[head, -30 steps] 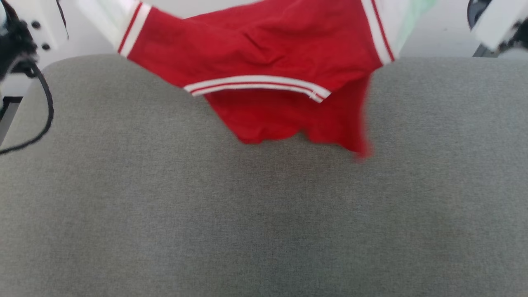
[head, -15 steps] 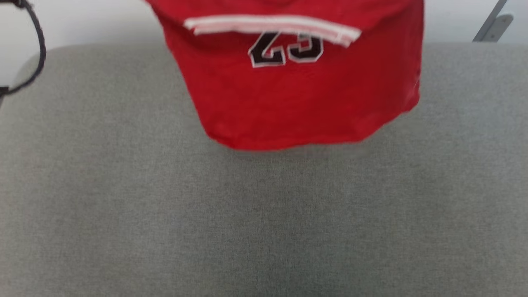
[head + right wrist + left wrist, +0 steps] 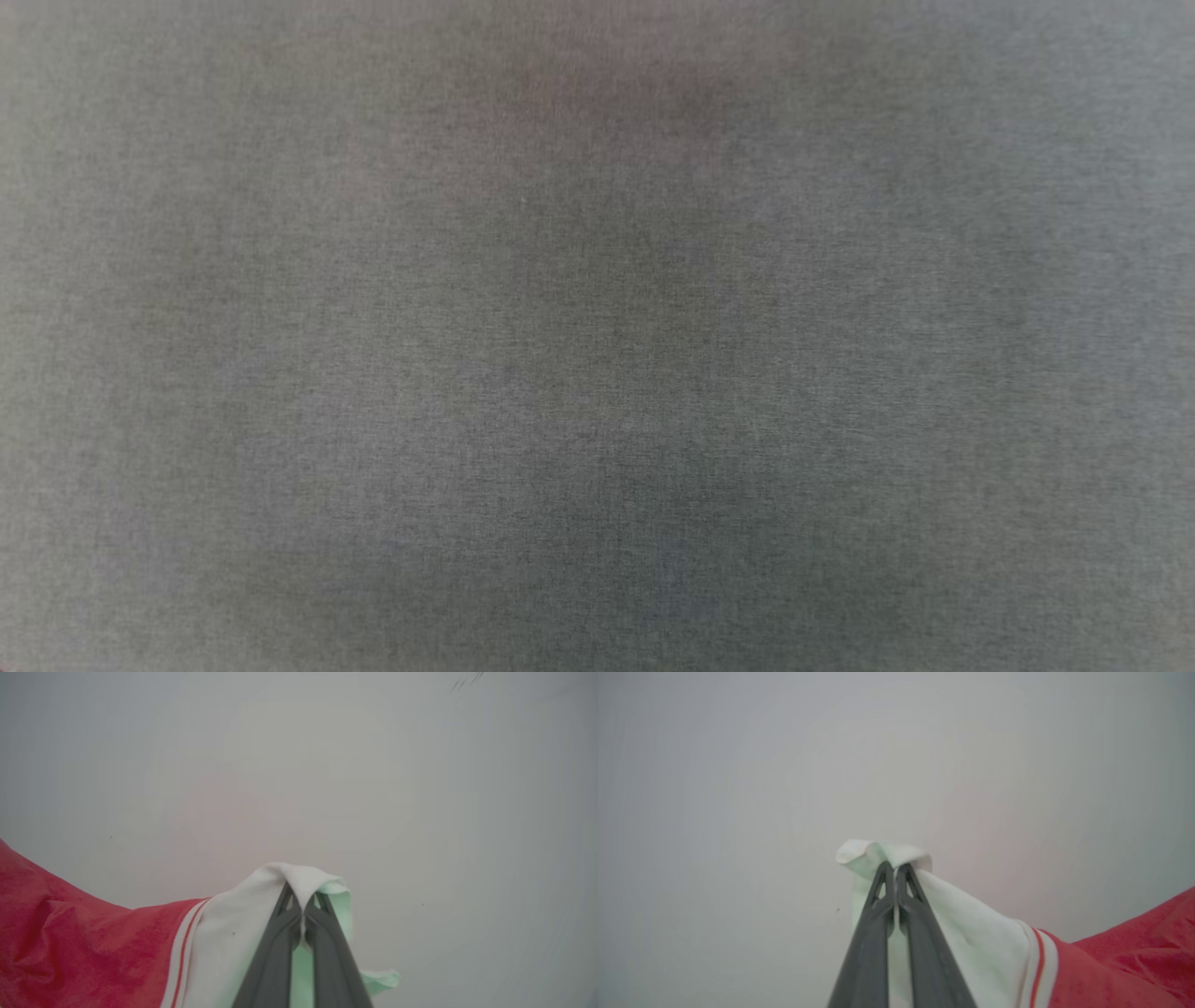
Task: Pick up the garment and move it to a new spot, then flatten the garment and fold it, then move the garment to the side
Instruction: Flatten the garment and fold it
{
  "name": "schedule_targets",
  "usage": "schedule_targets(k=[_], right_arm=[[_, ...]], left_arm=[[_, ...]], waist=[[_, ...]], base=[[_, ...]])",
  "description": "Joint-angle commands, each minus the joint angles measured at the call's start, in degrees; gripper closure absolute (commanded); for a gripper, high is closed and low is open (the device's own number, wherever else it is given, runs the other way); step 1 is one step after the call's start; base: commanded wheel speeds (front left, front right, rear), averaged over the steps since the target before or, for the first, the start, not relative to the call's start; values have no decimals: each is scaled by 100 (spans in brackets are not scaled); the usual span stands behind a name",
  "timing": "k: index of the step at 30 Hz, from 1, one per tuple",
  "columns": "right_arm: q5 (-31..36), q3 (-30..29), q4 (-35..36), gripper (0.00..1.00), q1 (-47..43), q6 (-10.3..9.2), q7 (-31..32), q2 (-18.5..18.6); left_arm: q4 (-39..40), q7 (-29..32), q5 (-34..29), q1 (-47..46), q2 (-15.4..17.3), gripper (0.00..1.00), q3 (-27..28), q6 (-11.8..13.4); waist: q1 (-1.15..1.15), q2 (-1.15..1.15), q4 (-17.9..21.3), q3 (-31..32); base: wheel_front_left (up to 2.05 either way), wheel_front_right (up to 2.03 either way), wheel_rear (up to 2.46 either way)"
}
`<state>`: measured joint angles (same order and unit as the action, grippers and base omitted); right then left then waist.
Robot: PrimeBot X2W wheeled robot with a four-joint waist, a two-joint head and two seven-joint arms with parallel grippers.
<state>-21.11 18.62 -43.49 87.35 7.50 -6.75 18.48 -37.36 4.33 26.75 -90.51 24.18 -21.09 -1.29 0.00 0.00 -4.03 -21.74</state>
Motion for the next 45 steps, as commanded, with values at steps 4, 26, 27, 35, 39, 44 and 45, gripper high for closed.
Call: schedule_targets(k=[4,26,27,35,39,44,45], right_arm=[[0,388,-541,100,-22,-2,-183,-8],[-3061,1889,1069,100,-3252,-2,2353,1326],[-3123,1863,1214,100,-3433,-2,2444,1408],[-3281,1502,2334,100,-4947,-2,3208,1933],[-3359,1214,2966,100,-5667,-2,3751,2142],[-3442,780,3822,100,-6615,-1,4531,2379],[-3447,697,3997,100,-6812,-1,4697,2426]], left_arm=[[-595,-591,-80,201,-139,100,-155,-204],[-1365,1623,1269,3177,-73,100,-488,-614],[-1178,1744,1331,3390,-21,100,-494,-611],[1293,2630,1806,5474,578,100,-307,168],[2976,3087,1969,6635,949,100,-161,898],[4622,3534,2124,7875,1295,100,-63,1677],[4876,3588,2145,8066,1344,100,-32,1815]], waist=[[0,0,-152,-165],[0,0,-291,312],[0,0,-296,356],[0,0,-309,646],[0,0,-313,708],[0,0,-341,746],[0,0,-345,753]], base=[[0,0,0],[0,0,0],[0,0,0],[0,0,0],[0,0,0],[0,0,0],[0,0,0]])
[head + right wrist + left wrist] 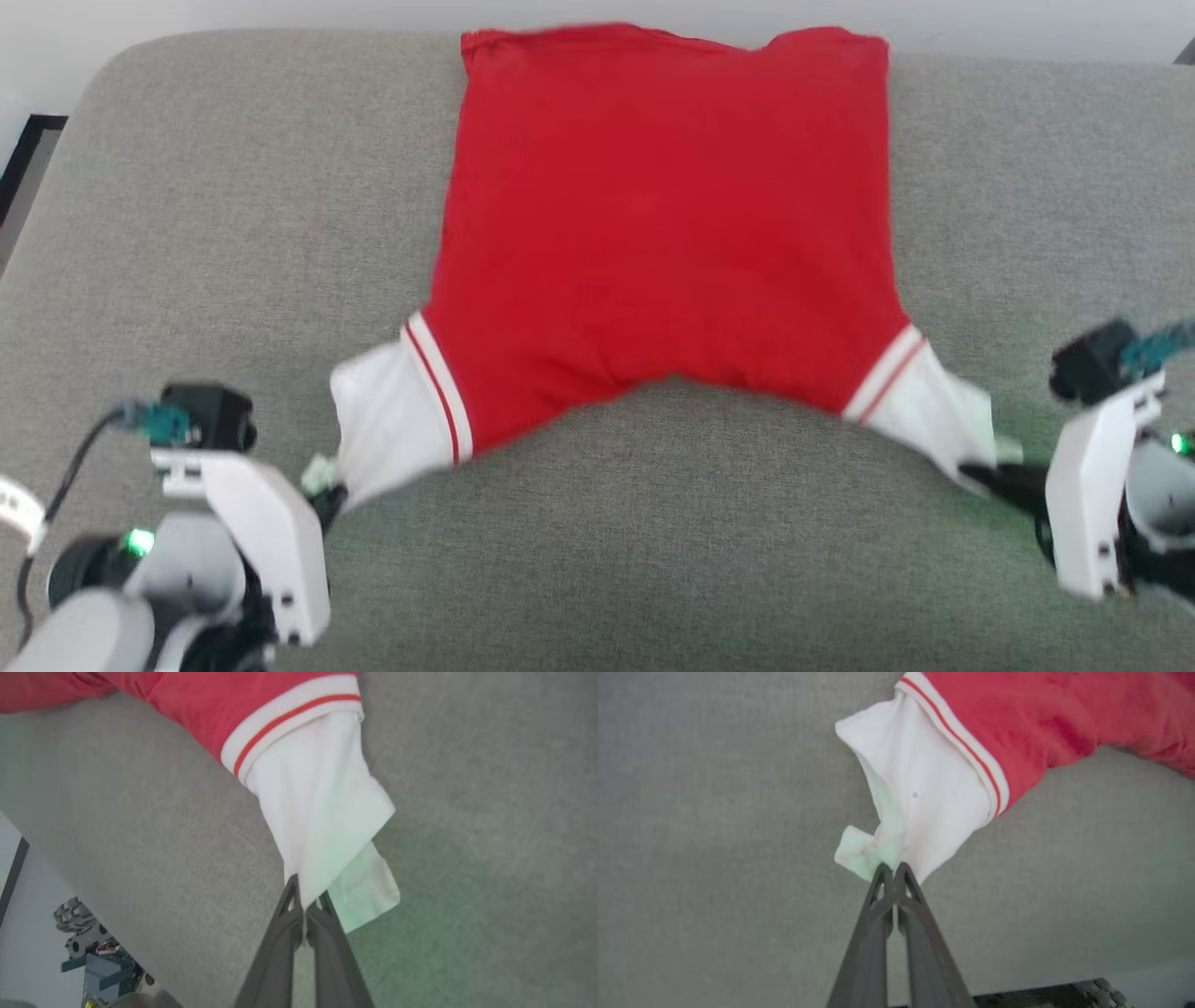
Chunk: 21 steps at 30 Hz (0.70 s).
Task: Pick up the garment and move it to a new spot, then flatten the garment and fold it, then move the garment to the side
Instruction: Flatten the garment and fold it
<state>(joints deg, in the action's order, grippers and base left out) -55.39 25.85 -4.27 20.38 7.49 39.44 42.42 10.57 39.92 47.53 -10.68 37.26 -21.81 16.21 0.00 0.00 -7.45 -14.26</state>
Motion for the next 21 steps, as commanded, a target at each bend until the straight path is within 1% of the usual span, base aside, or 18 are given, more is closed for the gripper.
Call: schedule_targets(k=[1,6,9,11,13,16,18,20,21], right_arm=[[-44,-131,263,100,-320,-1,227,65],[-176,-701,1098,100,-1374,-1,1030,174],[-142,-1168,1575,100,-2012,0,1421,148],[6,-1484,1846,100,-2350,-1,1549,7],[216,-1749,2027,100,-2617,-1,1612,-212],[661,-1999,2134,100,-2746,-1,1522,-663],[1014,-2003,2042,100,-2678,-1,1389,-947],[1435,-1992,1840,85,-2565,0,1224,-1182],[1614,-1942,1746,66,-2503,0,1130,-1258]], left_arm=[[304,68,71,278,92,100,64,206],[1064,315,79,1122,307,100,121,761],[1393,408,34,1471,411,100,112,983],[1537,362,3,1584,399,100,108,1049],[1579,296,-21,1654,355,100,78,1045],[1500,107,-63,1517,239,100,34,933],[1394,-73,-76,1360,104,100,13,832],[1241,-229,-130,1243,-3,100,-50,694],[1162,-304,-136,1172,-71,100,-72,634]], waist=[[0,0,-7,14],[0,0,-40,27],[0,0,-74,-11],[0,0,-100,-57],[0,0,-119,-110],[0,0,-147,-189],[0,0,-151,-238],[0,0,-156,-268],[0,0,-159,-281]], base=[[0,0,0],[0,0,0],[0,0,0],[0,0,0],[0,0,0],[0,0,0],[0,0,0],[0,0,0],[0,0,0]])
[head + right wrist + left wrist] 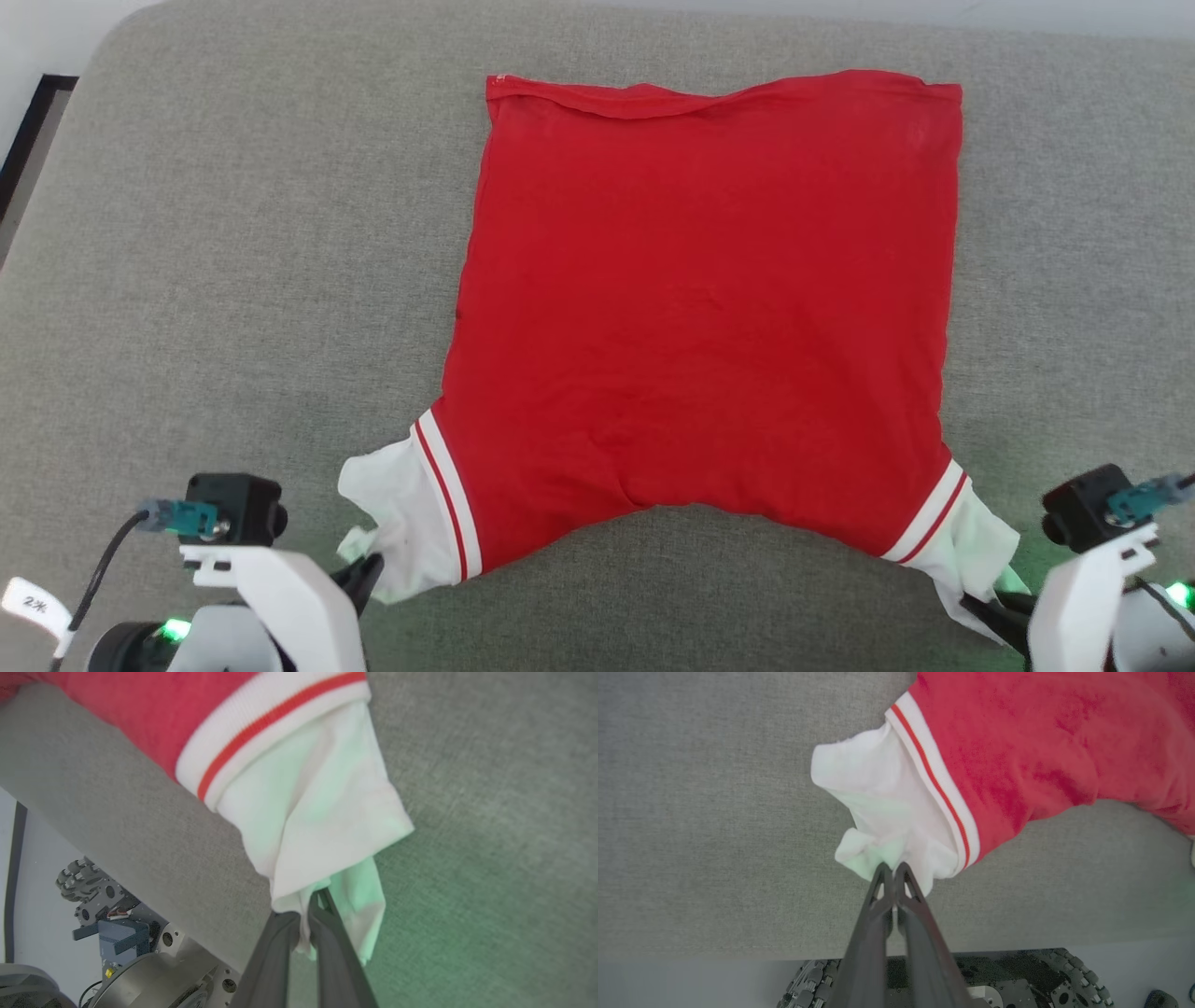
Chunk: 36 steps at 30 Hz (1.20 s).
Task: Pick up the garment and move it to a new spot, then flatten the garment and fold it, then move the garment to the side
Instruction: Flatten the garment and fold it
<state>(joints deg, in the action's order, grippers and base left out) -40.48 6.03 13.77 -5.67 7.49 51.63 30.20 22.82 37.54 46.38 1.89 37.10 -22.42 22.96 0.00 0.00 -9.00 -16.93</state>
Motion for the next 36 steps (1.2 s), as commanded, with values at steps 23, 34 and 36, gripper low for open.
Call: schedule_targets(k=[23,34,36], right_arm=[[1230,-857,-699,0,2779,0,-820,-706],[1789,-697,-3375,0,4973,0,-820,-117],[1901,-696,-3764,0,5268,-1,-702,-24]], left_arm=[[-971,-1105,-291,-1024,-958,100,-530,-928],[-1259,-1255,-340,-1462,-1384,100,-914,-1246],[-1294,-1291,-348,-1506,-1450,100,-958,-1285]], waist=[[0,0,-612,-508],[0,0,-1250,-887],[0,0,-1346,-962]], base=[[0,0,0],[0,0,0],[0,0,0]])
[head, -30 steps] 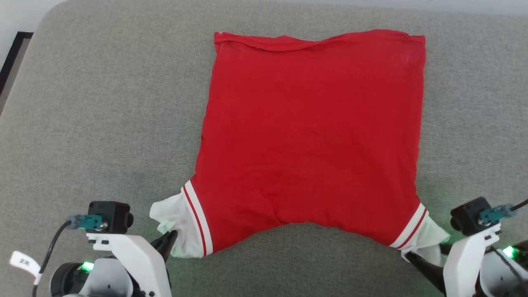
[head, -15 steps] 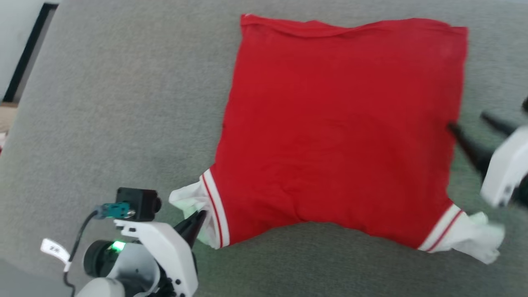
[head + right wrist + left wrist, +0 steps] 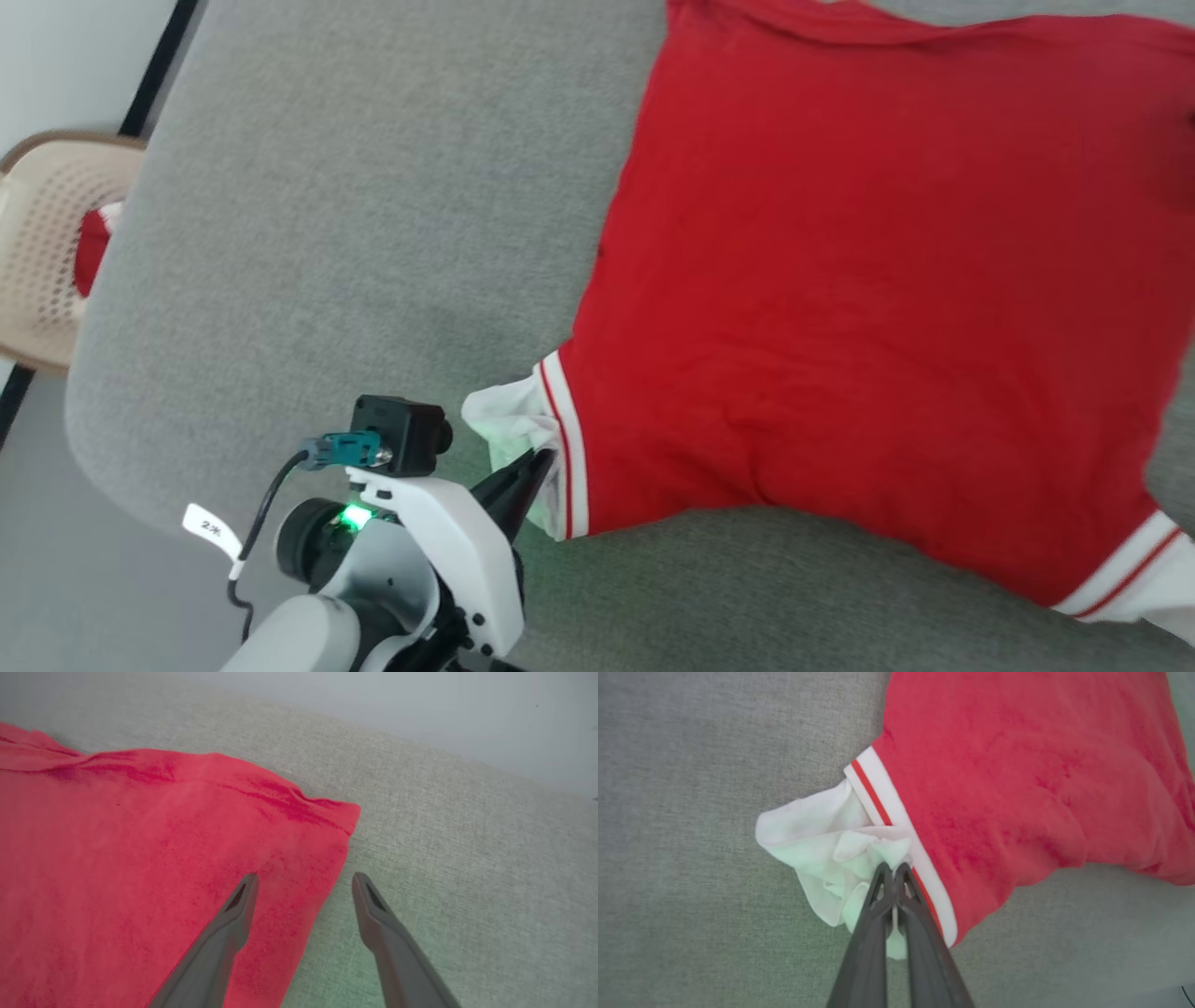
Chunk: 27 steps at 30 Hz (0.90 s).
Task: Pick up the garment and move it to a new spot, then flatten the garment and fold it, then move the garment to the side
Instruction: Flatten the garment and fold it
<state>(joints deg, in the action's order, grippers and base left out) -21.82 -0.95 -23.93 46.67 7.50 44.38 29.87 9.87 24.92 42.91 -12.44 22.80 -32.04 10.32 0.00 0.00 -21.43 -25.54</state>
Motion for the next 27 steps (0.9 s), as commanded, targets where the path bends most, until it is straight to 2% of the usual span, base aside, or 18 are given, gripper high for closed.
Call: schedule_targets(k=[1,5,10,11,12,13,19,27], right_arm=[[106,20,-182,0,164,-2,97,56],[272,17,-1095,0,652,-2,620,84],[198,-78,-1920,0,672,-2,1309,-170],[203,38,-2055,19,612,-2,1544,-231],[156,152,-2137,82,562,0,1762,-252],[146,246,-2153,100,531,1,1883,-224],[-150,588,-1635,100,577,0,1514,-20],[-1055,1242,56,100,-124,-1,999,294]], left_arm=[[-25,-41,24,-84,-58,100,-15,-42],[-126,-118,54,-192,-171,100,-77,-147],[-208,-173,94,-253,-231,100,-88,-209],[-238,-173,118,-262,-247,100,-92,-224],[-257,-185,133,-269,-261,100,-92,-229],[-272,-196,133,-281,-262,100,-84,-233],[-403,-309,132,-260,-193,100,8,-257],[-522,-307,229,-146,73,100,282,-173]], waist=[[0,0,-152,-137],[0,0,-330,-301],[0,0,-390,-392],[0,0,-393,-401],[0,0,-390,-407],[0,0,-380,-414],[0,0,-150,-219],[0,0,515,200]], base=[[0,0,0],[0,0,0],[0,0,0],[0,0,0],[0,0,0],[0,0,0],[0,0,0],[0,0,0]])
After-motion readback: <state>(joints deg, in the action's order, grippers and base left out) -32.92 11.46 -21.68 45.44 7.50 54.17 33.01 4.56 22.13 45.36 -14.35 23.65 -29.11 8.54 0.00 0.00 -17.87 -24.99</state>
